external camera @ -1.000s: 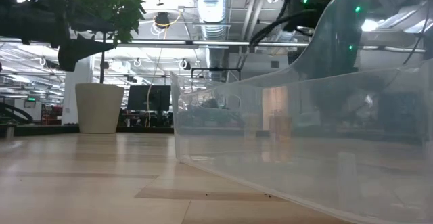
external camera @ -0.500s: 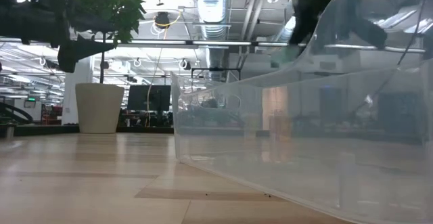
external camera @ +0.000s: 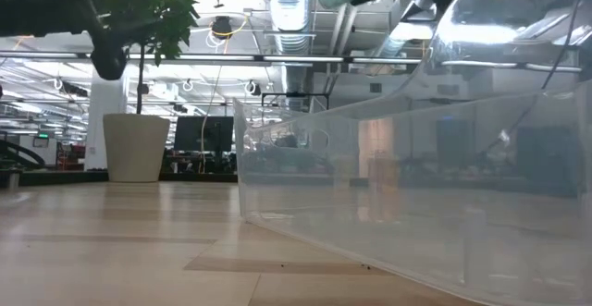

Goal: Pick and place medicine bottles into bin by pill shape (circle, oval)
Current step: Put the green pill bottle into the left transparent bin

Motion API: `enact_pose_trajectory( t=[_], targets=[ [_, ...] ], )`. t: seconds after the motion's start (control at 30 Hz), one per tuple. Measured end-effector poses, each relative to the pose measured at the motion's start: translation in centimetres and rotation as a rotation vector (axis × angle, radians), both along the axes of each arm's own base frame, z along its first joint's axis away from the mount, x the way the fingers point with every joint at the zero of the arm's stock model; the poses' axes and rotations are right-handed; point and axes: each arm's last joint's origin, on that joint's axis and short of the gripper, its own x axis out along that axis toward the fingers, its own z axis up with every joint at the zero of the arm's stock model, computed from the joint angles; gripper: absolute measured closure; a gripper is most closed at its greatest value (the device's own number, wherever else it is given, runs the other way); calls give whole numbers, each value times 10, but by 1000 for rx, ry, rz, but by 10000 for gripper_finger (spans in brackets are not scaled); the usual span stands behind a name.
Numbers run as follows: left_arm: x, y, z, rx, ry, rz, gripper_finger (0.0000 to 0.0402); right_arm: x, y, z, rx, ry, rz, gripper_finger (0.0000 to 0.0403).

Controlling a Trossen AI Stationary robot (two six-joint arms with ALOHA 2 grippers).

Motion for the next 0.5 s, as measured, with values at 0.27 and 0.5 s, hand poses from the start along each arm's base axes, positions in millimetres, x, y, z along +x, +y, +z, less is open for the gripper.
enact_pose_trajectory(
  t=[0.27,0.5],
  targets=[
    [26,-6,1,-96,-34,-89,166,7,-11,4,-35,-1,-12,287],
    [63,-13,7,-15,42,-102,166,12,-16,5,-2,-17,1,287]
  ],
)
